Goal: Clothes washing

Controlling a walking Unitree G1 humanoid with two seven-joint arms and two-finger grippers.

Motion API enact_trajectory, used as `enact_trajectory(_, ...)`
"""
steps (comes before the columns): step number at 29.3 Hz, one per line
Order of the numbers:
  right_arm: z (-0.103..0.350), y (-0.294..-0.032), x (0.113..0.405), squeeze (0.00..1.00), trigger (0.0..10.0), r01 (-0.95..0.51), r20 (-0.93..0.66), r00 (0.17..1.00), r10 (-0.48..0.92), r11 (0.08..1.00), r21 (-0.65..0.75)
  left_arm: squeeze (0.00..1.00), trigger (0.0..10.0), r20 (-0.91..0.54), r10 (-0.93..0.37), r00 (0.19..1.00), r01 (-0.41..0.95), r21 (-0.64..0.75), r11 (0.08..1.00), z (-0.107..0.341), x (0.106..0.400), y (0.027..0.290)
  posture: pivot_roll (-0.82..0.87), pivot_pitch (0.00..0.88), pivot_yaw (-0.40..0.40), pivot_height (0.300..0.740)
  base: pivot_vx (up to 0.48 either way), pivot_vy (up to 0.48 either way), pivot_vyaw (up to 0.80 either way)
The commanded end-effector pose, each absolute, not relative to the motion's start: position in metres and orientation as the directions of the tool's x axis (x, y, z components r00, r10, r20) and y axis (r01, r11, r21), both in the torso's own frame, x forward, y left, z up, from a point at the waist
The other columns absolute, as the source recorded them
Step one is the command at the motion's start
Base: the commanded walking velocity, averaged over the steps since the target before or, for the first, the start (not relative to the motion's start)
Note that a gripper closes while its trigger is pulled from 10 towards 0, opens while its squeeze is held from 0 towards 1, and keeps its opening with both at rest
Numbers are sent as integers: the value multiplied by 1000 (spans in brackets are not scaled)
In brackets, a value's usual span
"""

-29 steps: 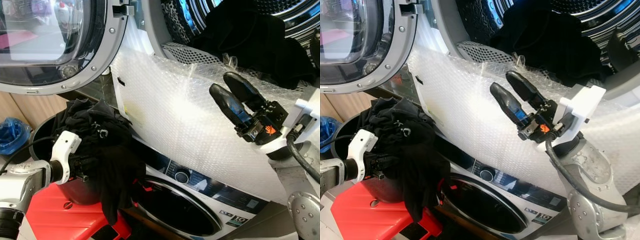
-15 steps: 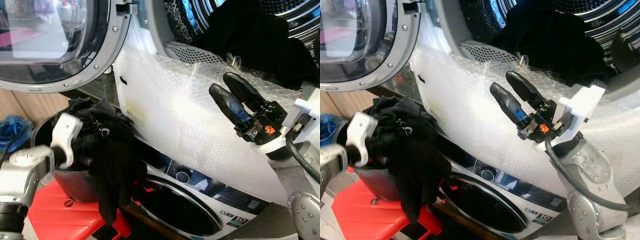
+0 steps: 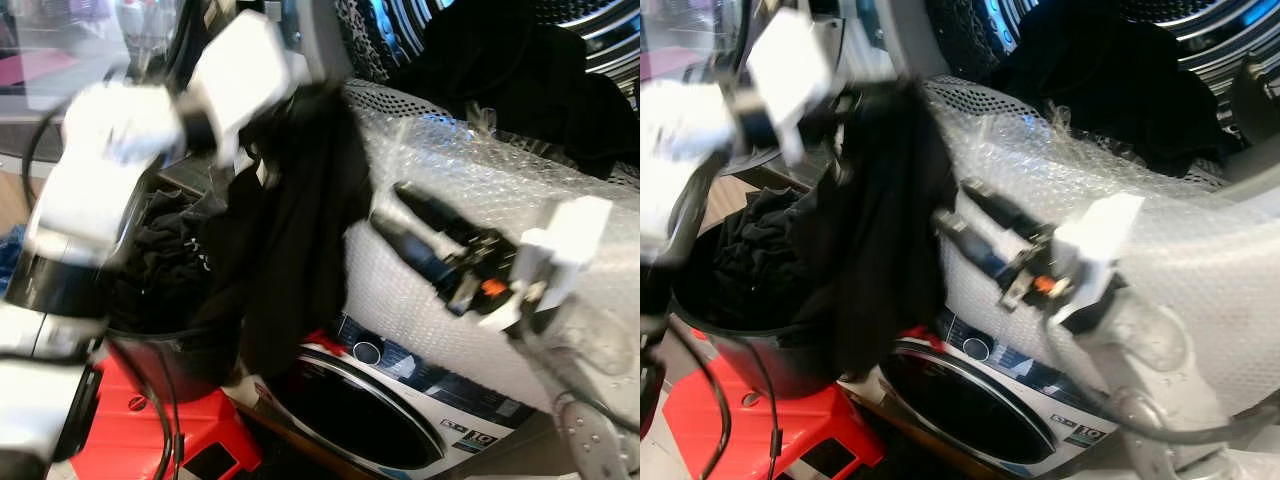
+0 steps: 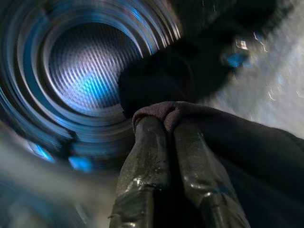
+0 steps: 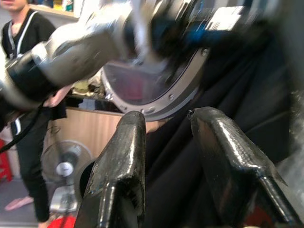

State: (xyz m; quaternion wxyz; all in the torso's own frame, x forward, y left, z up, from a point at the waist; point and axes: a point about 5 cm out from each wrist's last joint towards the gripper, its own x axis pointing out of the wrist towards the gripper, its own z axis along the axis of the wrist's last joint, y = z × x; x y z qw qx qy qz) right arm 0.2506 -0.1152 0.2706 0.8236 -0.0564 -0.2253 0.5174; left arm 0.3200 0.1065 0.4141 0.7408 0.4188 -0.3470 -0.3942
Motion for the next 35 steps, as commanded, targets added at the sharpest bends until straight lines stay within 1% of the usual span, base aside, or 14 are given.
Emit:
enact_trajectory(1,268,-108,249,0,10000,-846,260,314,913,393,-360,0,10000,232,-876,423,135,940,313,439,318,94,208,170,-102,740,0,0,0)
enact_trajectory(5,266,-98,251,0,10000,-848,224,284,932,354,-395,0,10000,237,-888,394,89,952,293,454,322,85,204,170,-100,740,0,0,0)
enact_trajectory(7,269,-83,256,0,10000,-839,217,263,940,334,-429,0,10000,248,-887,389,25,960,279,463,327,76,197,170,-99,740,0,0,0)
enact_trajectory(13,283,-48,286,0,10000,-756,234,356,905,426,-498,0,10000,252,-927,277,-1,965,263,476,323,45,193,170,-103,740,0,0,0)
enact_trajectory(14,283,-48,286,0,10000,-756,234,356,905,426,-498,0,10000,252,-927,277,-1,965,263,476,323,45,193,170,-103,740,0,0,0)
enact_trajectory(18,291,-35,303,0,10000,-686,193,426,884,454,-568,0,10000,266,-948,177,-17,964,267,483,312,23,191,165,-106,740,0,0,0)
enact_trajectory(20,294,-37,323,0,10000,-593,176,556,813,536,-600,0,10000,289,-948,136,-44,957,285,489,305,17,188,162,-105,740,0,0,0)
enact_trajectory(21,294,-37,323,0,10000,-593,176,556,813,536,-600,0,10000,289,-948,136,-44,957,285,489,305,17,188,162,-105,740,0,0,0)
enact_trajectory(22,299,-42,336,0,10000,-519,191,641,743,603,-607,0,10000,306,-945,116,-58,952,302,493,302,16,187,160,-105,740,0,0,0)
enact_trajectory(26,316,-55,357,0,10000,-366,268,762,589,733,-573,0,10000,336,-938,81,-97,940,328,500,296,17,188,159,-106,740,0,0,0)
enact_trajectory(28,336,-72,369,0,10000,-247,356,807,471,817,-521,0,10000,368,-928,61,-147,923,356,506,293,20,188,159,-106,740,0,0,0)
enact_trajectory(31,349,-84,374,0,10000,-167,406,819,404,846,-506,0,10000,407,-912,47,-178,902,393,513,289,25,190,160,-113,740,0,0,0)
enact_trajectory(32,370,-98,378,0,10000,-69,481,811,335,870,-489,0,10000,455,-889,43,-225,872,436,522,286,32,192,159,-114,740,0,0,0)
enact_trajectory(35,393,-109,379,0,10000,2,554,777,297,880,-474,0,10000,489,-871,56,-259,849,460,529,285,40,193,157,-116,740,0,0,0)
